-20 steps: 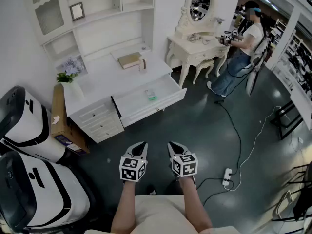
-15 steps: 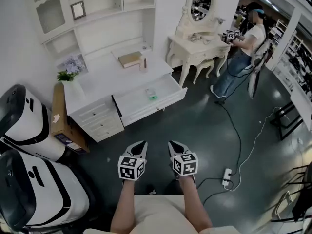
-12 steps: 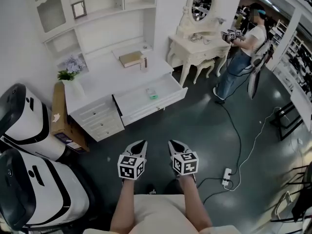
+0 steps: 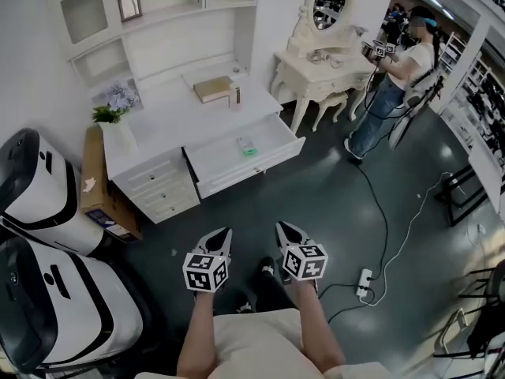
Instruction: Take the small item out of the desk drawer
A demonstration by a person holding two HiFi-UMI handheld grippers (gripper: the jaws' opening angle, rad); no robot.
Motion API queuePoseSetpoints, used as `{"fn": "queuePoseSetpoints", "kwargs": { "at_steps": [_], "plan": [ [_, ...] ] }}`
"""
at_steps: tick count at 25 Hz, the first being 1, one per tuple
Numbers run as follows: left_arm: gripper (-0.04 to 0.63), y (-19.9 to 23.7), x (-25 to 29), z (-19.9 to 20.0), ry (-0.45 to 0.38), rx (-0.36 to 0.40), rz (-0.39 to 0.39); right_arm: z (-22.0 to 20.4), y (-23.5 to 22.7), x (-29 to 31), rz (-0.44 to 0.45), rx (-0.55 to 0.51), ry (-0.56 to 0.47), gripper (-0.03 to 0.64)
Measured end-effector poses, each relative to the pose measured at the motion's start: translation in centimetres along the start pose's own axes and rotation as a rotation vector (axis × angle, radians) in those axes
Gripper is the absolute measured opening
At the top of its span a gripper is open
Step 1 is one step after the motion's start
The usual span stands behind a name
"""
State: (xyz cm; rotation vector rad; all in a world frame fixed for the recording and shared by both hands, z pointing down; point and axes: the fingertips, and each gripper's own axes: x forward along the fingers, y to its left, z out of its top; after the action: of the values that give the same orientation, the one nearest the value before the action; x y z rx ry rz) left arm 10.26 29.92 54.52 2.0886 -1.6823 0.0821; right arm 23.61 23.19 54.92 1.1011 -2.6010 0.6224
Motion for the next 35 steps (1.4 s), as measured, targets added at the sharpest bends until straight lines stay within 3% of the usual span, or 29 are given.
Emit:
{"fn": "queuePoseSetpoints", "kwargs": {
  "at_steps": [8, 12, 16, 22, 35],
  "plan": [
    [0.017, 3.4, 0.2, 1.8, -0.045, 0.015, 0.037, 2.8, 1.4, 3.2, 0.09, -0.012, -0.047, 0.025],
    [0.017, 5.5, 1.1, 2.6, -0.038, 0.024, 0.047, 3.5, 2.9, 6.5, 0.18, -0.008, -0.035, 0.025],
    [0.017, 7.6, 3.1, 4.2, -0.025, 0.039, 0.049, 4.5, 3.3, 10.4, 0.215, -0.055, 0.011, 0.025],
    [0.017, 11.3, 6.6, 6.9, -0.01, 0.047, 0.073, 7.0, 2.4, 16.0, 0.216, -0.012, 0.014, 0.025],
    [0.017, 16.9, 17.2, 13.7, 0.014, 0.073, 0.096, 13.8, -1.7, 26.6, 0.229, -0.026, 0.028, 0.025]
  ]
}}
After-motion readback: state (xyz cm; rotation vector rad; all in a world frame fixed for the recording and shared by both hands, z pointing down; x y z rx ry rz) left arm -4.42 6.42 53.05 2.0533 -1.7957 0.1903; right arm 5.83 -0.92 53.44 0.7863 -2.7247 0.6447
